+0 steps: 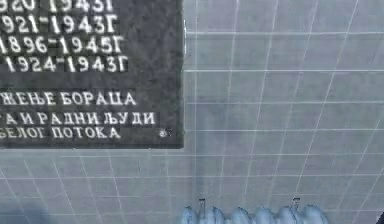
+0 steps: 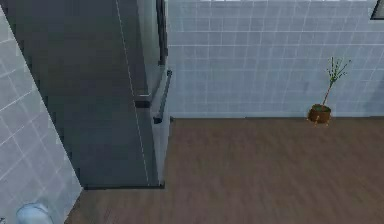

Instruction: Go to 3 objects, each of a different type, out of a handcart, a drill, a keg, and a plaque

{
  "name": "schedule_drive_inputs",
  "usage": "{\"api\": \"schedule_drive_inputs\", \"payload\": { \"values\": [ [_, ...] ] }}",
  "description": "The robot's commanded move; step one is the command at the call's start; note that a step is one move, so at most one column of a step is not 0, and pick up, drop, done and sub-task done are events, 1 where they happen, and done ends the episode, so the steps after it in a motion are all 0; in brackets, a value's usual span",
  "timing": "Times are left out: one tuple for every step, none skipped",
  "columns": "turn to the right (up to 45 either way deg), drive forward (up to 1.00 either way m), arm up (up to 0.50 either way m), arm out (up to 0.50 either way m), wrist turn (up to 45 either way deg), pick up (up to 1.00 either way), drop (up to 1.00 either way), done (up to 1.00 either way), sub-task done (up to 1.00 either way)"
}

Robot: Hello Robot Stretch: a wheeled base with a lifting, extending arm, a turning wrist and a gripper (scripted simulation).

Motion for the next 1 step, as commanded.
{"api": "schedule_drive_inputs", "payload": {
  "values": [
    [-45.0,0.0,0.0,0.0,0.0,0.0,0.0,0.0,0.0]
  ]
}}
